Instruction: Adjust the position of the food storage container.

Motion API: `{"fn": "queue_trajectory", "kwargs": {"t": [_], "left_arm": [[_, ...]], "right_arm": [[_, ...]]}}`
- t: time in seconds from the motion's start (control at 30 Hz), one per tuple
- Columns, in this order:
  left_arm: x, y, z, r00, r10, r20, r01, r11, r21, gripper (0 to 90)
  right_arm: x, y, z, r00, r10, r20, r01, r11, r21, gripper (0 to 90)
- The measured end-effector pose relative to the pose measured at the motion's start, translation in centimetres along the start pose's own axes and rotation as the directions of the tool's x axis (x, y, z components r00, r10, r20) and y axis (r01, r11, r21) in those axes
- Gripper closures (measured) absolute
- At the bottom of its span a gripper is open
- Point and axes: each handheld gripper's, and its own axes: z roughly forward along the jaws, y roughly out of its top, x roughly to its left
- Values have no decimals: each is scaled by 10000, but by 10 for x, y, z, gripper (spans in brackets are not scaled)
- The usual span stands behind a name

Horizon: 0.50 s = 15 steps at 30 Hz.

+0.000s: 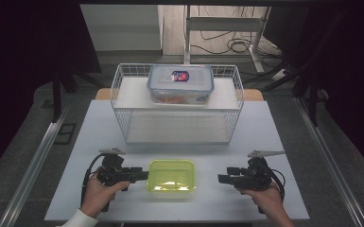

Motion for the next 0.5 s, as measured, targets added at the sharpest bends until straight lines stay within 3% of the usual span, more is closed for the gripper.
{"fn": "queue_trajectory", "kwargs": {"t": [0.03,0.1,0.3,0.5], "left_arm": [[1,-1,-1,9997,-151,177,153,9998,-90,442],[3,-2,-3,9988,-359,324,366,9991,-203,410],[15,-8,-3,9869,-1237,1040,1291,9905,-470,374],[17,-11,-1,9842,-1344,1155,1413,9885,-543,368]], "right_arm": [[-1,-1,2,9999,149,-88,-149,9999,-2,327],[-1,-2,3,9995,270,-162,-270,9996,-10,327],[-2,-1,10,9961,630,-617,-642,9978,-175,330],[-4,-2,14,9942,772,-742,-790,9967,-208,335]]}}
